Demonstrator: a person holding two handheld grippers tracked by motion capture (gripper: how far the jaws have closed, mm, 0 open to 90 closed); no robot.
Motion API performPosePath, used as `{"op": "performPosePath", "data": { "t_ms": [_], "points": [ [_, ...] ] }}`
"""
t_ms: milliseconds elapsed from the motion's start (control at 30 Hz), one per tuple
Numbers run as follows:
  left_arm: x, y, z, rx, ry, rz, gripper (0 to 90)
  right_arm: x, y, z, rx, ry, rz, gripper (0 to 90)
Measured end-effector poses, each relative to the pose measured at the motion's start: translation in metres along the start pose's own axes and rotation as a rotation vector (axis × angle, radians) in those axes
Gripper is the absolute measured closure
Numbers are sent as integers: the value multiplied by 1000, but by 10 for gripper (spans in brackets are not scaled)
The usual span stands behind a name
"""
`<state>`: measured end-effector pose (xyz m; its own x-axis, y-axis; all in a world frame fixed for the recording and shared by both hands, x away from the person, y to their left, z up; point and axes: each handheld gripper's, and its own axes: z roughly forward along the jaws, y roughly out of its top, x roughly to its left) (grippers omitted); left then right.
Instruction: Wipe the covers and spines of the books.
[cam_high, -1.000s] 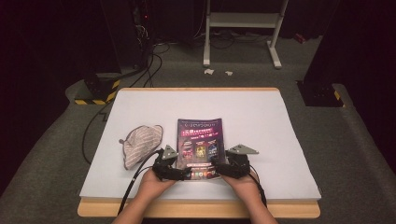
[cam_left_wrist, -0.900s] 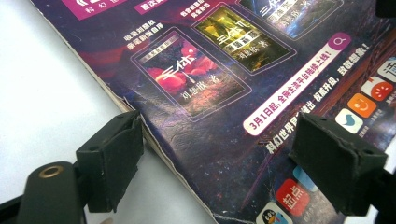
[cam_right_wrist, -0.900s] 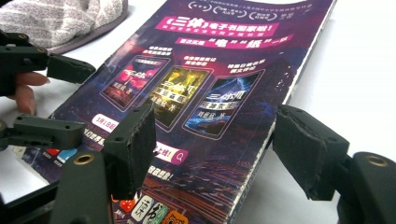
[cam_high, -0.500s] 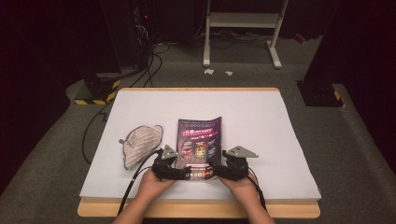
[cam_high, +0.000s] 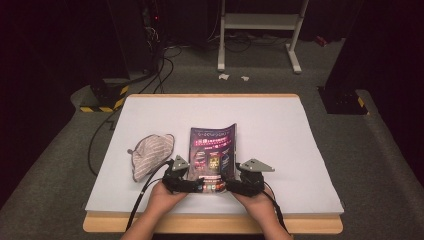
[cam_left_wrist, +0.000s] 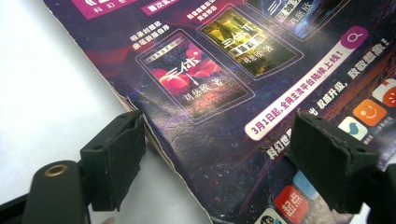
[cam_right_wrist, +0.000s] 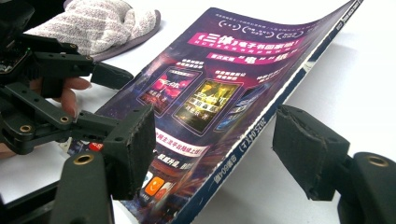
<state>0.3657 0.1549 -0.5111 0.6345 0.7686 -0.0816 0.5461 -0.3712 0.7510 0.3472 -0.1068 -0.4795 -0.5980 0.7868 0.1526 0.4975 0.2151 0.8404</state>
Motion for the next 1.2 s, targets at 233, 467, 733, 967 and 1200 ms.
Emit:
{"op": "performPosePath", "data": {
  "t_ms": [233,467,733,967,1200],
  "points": [
    [0,0,0,-2,0,-4,199,1,-2,-1,0,-1,-3,310],
    [1,-1,-1,-6,-1,-9,207,2,-2,-2,-1,2,-9,328],
    [2,-1,-1,-10,2,-18,226,9,-4,1,25,27,-25,339],
    [0,-1,-3,-9,-6,-11,279,5,-5,1,15,4,-29,373],
    [-10,0,-1,-7,-51,31,297,-14,-5,-2,0,-16,32,407]
  ]
}}
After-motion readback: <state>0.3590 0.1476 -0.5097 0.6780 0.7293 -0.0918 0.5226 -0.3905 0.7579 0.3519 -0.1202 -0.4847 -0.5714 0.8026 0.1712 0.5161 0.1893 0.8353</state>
